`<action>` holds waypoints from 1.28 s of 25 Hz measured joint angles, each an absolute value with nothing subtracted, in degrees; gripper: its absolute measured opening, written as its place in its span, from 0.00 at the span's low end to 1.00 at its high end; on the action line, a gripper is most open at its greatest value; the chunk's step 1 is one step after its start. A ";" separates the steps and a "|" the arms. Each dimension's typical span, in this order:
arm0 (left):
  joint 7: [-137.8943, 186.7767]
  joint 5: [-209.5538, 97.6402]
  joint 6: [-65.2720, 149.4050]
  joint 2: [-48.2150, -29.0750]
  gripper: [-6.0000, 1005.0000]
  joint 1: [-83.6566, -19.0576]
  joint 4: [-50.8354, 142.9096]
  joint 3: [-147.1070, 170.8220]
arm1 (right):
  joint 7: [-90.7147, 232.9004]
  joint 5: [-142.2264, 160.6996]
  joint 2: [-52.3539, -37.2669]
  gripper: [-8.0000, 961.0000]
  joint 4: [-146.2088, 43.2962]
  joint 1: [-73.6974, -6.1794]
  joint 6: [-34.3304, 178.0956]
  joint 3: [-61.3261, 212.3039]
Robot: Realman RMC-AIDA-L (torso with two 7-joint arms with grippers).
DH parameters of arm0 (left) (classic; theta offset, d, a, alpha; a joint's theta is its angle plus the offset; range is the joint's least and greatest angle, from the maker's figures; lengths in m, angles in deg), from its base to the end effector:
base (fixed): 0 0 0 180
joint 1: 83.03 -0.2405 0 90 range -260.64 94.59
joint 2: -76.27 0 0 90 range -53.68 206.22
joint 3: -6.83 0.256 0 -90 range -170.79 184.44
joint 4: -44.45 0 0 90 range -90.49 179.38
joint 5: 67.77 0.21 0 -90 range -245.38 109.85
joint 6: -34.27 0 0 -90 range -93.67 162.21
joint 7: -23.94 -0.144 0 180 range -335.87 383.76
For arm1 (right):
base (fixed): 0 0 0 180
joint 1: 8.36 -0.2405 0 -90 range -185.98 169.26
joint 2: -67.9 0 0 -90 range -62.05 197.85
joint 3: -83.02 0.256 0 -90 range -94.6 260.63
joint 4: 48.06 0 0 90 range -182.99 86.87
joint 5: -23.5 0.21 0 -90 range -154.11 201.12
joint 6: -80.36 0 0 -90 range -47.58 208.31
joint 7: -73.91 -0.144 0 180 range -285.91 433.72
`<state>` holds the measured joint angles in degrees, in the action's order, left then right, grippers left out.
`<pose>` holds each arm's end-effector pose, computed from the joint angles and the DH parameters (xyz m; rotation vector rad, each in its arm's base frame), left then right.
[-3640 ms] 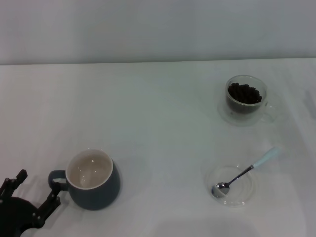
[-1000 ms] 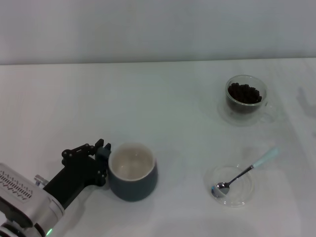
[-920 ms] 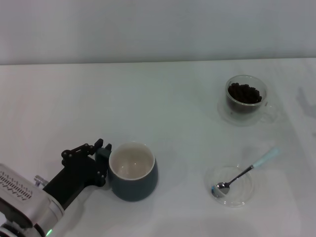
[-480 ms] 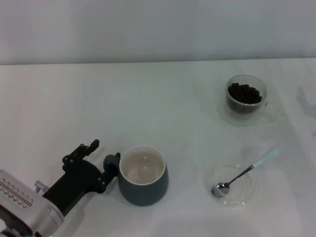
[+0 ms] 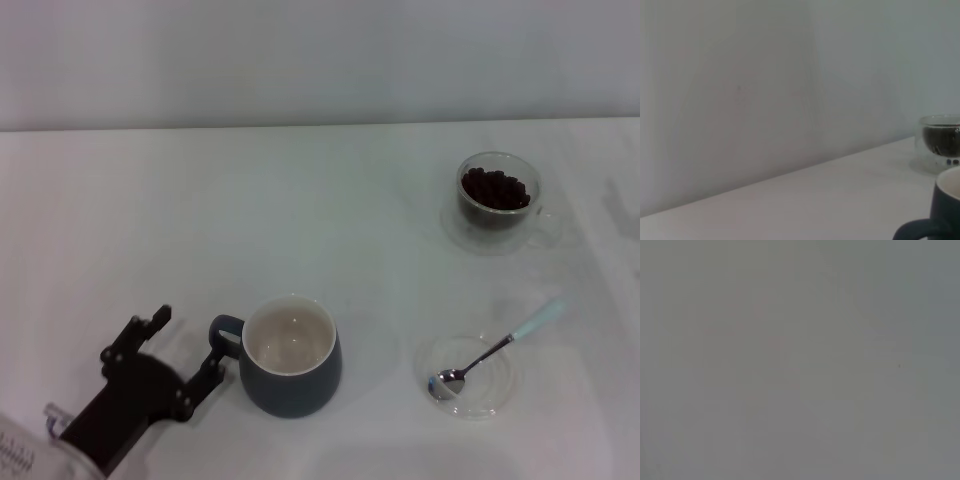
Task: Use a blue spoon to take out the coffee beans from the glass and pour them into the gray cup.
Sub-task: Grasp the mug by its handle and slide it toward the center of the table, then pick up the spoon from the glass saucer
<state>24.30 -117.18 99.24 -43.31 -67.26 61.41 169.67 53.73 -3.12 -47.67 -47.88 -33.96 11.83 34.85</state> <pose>-0.3130 0.2359 -0.1093 -2.1199 -0.4303 -0.5918 0.3801 0.3248 0.0477 -1.4047 0.6543 0.6847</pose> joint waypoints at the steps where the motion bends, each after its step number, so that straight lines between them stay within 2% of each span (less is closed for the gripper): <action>1: 23.91 -116.99 99.49 -43.32 0.79 -67.78 61.41 169.69 | 53.66 -3.12 -47.67 0.89 -47.80 -33.95 11.81 34.85; 10: 22.64 -116.63 105.30 -43.31 0.78 -73.86 61.36 169.68 | 46.25 -3.18 -47.38 0.89 -48.00 -32.52 11.68 34.80; 17: 22.89 -118.01 112.02 -43.14 0.77 -77.05 60.64 169.07 | 30.71 -7.96 -46.67 0.89 -53.77 -26.90 11.73 31.48; 21: 23.02 -120.49 112.59 -43.08 0.77 -77.26 60.48 169.07 | 19.44 -12.38 -45.01 0.89 -56.18 -23.72 11.30 29.24; 28: 23.12 -125.96 114.63 -43.09 0.77 -77.54 60.44 169.07 | 3.10 -23.30 -40.64 0.89 -56.13 -20.41 7.72 27.87; 32: 23.45 -130.54 115.35 -43.21 0.77 -77.73 60.44 169.07 | -1.37 -28.40 -39.78 0.89 -55.61 -19.89 6.15 27.77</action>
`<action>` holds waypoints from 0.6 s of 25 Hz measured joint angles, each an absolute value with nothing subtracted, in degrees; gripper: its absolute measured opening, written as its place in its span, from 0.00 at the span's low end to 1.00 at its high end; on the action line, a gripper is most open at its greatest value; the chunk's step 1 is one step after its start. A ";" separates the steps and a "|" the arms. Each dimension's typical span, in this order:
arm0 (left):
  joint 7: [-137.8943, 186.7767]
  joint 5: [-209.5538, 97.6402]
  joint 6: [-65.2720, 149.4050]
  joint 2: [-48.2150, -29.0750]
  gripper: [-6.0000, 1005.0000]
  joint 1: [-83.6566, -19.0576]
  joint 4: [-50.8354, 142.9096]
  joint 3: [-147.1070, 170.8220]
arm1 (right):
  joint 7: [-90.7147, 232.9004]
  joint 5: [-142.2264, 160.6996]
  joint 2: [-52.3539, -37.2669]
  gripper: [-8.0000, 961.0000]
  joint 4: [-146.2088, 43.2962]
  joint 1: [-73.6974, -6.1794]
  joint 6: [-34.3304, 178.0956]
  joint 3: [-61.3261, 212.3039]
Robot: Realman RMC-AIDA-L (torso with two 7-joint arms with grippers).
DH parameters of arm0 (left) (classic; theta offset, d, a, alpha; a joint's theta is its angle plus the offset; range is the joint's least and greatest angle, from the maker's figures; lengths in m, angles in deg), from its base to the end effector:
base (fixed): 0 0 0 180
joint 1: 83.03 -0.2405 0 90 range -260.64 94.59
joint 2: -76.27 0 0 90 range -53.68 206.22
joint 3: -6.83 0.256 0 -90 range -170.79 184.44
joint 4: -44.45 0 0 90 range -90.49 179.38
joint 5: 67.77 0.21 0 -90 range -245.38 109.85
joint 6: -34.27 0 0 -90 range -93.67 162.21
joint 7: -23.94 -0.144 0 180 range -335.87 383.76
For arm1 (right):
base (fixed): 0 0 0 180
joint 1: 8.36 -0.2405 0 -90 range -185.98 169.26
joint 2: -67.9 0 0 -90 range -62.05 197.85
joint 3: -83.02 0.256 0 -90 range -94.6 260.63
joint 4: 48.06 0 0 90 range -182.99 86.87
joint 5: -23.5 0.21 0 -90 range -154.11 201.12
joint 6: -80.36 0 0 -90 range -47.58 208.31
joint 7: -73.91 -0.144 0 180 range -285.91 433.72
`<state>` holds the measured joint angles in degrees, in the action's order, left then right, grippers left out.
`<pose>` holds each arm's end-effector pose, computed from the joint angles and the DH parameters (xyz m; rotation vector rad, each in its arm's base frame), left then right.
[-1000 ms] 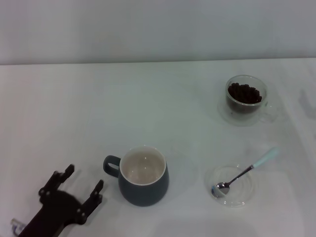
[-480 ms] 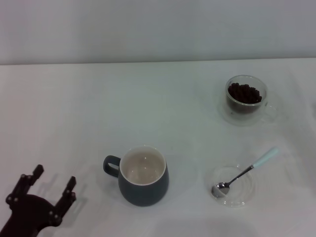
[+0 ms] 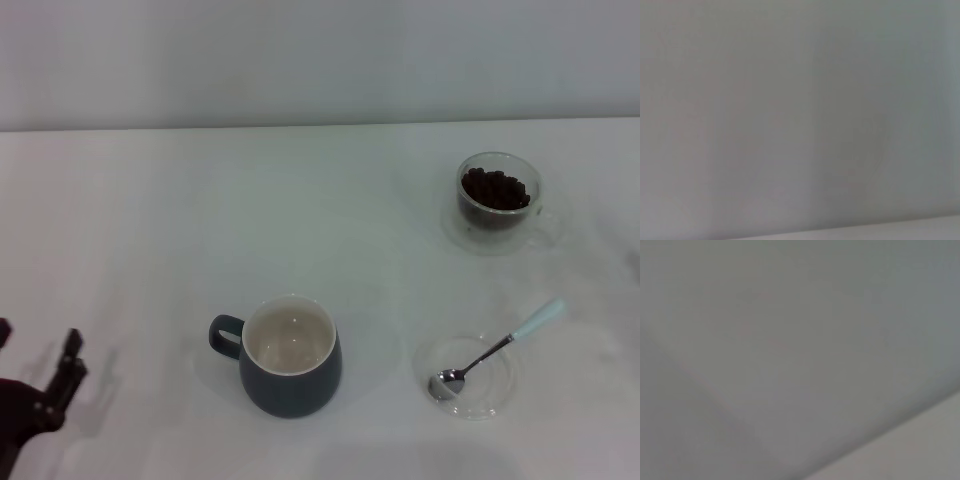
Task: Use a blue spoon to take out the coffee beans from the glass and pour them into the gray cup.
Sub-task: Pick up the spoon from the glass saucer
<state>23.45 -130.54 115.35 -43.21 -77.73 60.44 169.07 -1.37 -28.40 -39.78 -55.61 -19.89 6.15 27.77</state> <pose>-0.3451 0.1918 -0.0579 -1.7162 -0.5247 -0.6690 0.4207 0.2478 0.0696 -1.5695 1.2941 1.0396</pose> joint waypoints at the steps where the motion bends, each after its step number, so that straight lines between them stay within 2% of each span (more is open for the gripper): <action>1: 23.91 -132.07 115.38 -43.26 0.77 -77.74 60.44 169.08 | -1.76 -29.27 -39.84 0.89 -55.56 -19.88 6.14 27.71; 5: 25.89 -135.89 115.51 -43.17 0.77 -77.39 60.44 169.07 | -3.92 -33.14 -40.47 0.89 -54.98 -19.97 6.42 26.41; 10: 26.23 -139.08 115.55 -43.09 0.77 -76.89 60.44 169.07 | -4.85 -34.63 -42.47 0.89 -54.55 -20.49 6.57 22.55; 15: 26.23 -139.47 115.47 -43.08 0.77 -75.57 60.16 169.15 | -4.77 -35.13 -43.86 0.89 -54.56 -21.18 7.57 21.30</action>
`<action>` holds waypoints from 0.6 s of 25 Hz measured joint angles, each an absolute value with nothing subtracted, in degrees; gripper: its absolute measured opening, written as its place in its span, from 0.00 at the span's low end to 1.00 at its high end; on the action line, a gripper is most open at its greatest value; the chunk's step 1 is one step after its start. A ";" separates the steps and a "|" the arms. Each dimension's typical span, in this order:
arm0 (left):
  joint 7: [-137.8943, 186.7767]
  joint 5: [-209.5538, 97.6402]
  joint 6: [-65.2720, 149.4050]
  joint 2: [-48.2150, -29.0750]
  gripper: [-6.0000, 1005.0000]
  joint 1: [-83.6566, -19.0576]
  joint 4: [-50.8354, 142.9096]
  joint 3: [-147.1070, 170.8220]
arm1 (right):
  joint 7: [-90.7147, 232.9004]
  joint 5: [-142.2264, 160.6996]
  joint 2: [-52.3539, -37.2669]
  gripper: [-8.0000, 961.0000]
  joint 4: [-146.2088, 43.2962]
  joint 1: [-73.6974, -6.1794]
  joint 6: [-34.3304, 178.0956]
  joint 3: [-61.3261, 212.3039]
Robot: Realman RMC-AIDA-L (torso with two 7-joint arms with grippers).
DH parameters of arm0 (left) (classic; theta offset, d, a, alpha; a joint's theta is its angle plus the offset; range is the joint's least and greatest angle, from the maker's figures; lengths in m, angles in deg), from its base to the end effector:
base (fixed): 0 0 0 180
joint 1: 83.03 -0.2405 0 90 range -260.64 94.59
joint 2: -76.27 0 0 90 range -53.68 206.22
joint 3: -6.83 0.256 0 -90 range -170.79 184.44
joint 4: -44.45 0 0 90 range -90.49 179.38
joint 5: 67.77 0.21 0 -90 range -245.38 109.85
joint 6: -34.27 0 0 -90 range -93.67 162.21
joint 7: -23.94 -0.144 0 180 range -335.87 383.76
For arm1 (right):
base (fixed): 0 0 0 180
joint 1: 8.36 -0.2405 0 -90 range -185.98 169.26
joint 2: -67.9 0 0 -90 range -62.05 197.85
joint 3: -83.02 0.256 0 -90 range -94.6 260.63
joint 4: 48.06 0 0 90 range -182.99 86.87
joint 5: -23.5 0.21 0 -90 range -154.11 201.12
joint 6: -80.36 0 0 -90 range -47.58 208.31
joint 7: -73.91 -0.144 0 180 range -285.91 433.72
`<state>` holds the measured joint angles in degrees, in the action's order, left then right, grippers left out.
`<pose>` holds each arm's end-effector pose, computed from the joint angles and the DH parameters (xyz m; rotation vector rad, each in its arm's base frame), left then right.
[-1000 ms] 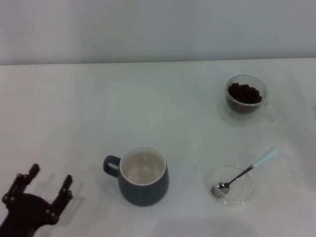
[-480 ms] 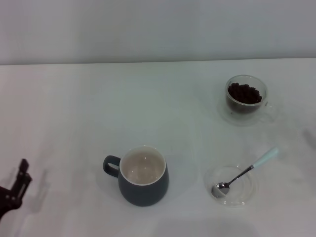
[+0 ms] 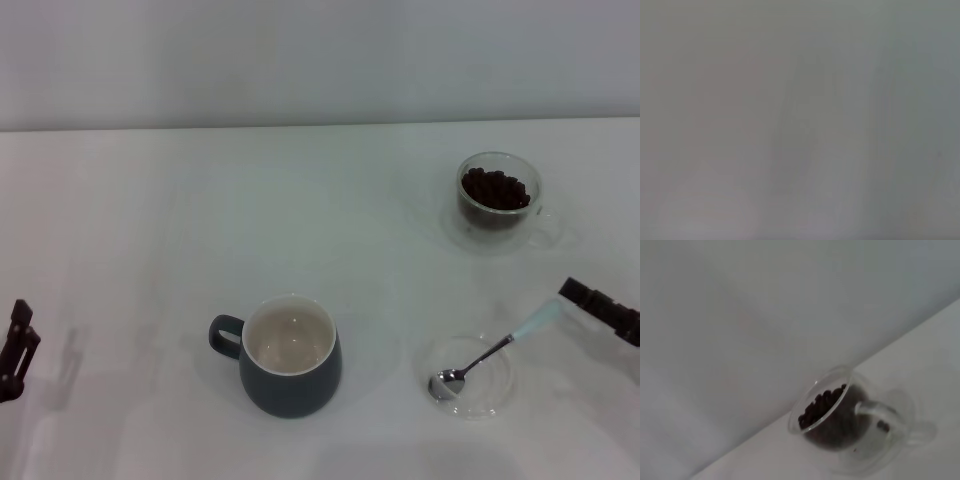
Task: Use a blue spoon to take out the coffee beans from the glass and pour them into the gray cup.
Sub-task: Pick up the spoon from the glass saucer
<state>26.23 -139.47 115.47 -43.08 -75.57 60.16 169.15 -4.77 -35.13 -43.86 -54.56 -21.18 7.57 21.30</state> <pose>-0.3539 0.2086 -0.0407 -1.5748 -0.5893 -0.6884 0.3996 0.2381 0.0034 -1.7539 1.4883 0.9856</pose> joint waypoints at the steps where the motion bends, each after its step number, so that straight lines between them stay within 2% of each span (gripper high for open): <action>1: 26.23 -139.46 115.46 -43.08 0.77 -75.46 60.10 169.19 | -4.79 -35.23 -44.11 0.89 -54.56 -21.30 7.65 21.28; 6: 26.23 -139.16 115.47 -43.08 0.77 -74.67 59.91 169.51 | -4.73 -35.42 -45.56 0.89 -54.60 -21.66 7.68 20.91; 15: 26.23 -138.85 115.58 -42.99 0.77 -73.65 59.91 169.52 | -4.86 -35.55 -46.53 0.89 -54.59 -22.28 7.27 19.01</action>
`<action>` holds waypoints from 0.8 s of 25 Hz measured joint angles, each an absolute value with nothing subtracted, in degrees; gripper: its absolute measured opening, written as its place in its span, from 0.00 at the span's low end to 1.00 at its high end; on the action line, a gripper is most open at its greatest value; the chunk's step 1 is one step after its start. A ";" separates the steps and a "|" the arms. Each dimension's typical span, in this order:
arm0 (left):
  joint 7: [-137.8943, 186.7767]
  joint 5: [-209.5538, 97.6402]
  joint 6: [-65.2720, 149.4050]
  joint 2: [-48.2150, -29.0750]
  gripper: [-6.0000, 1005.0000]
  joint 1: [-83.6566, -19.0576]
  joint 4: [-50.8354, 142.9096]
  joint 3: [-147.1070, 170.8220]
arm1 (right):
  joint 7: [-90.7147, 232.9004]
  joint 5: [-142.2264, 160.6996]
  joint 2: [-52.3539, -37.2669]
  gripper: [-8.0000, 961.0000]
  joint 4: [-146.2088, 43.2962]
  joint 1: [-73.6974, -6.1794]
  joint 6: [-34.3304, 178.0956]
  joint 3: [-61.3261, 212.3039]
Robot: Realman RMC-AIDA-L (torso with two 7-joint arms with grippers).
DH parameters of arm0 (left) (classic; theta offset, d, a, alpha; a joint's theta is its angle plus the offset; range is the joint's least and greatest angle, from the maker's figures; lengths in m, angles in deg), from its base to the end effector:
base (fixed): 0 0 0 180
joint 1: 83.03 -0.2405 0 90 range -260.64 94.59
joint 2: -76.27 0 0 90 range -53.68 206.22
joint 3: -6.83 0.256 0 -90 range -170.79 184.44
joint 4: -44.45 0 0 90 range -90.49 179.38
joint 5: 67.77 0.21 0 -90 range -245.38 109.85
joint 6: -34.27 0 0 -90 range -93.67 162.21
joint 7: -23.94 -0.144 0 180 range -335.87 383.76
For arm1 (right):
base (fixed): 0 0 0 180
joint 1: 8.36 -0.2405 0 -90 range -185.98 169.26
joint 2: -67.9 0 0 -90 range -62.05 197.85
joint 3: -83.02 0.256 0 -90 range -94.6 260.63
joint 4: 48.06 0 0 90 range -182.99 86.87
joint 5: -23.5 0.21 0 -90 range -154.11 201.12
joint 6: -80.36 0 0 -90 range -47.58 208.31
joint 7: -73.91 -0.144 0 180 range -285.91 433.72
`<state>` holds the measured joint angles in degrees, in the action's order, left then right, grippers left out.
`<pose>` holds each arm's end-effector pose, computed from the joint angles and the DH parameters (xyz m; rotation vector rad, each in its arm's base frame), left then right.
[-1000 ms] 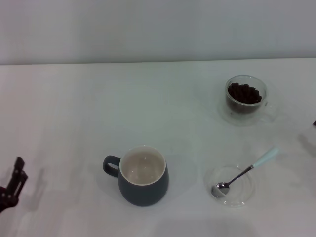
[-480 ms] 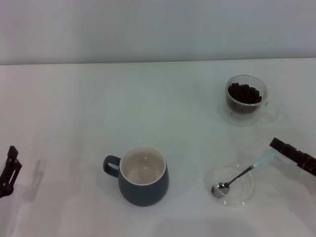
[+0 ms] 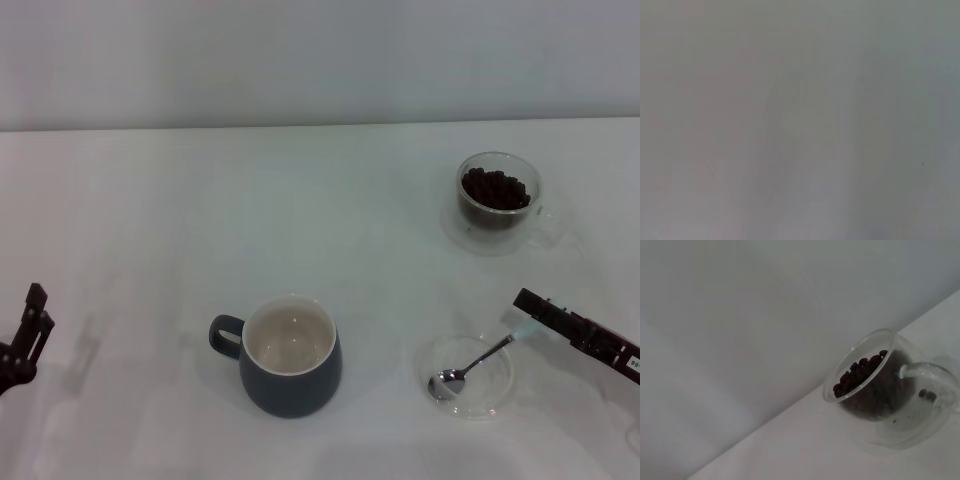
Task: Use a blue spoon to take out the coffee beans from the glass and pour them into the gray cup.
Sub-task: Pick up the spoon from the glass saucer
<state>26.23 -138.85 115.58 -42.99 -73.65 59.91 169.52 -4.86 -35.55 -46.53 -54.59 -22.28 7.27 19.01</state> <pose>-0.3463 0.2196 -0.0413 -1.6048 -0.5544 -0.7125 0.3812 0.2395 -0.0227 -1.8187 1.5202 1.0150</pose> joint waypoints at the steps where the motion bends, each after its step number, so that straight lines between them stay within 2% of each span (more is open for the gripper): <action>1: 26.23 -138.84 115.58 -42.99 0.77 -73.49 59.92 169.51 | -4.87 -35.56 -46.54 0.89 -54.59 -22.28 7.28 18.99; 17: 26.23 -138.78 115.22 -43.00 0.77 -71.62 59.92 169.58 | -4.95 -35.56 -46.20 0.52 -54.65 -22.00 5.03 18.49; 20: 26.23 -138.78 115.09 -43.00 0.77 -71.29 59.86 169.64 | -4.94 -35.55 -46.15 0.41 -54.67 -22.13 4.23 18.44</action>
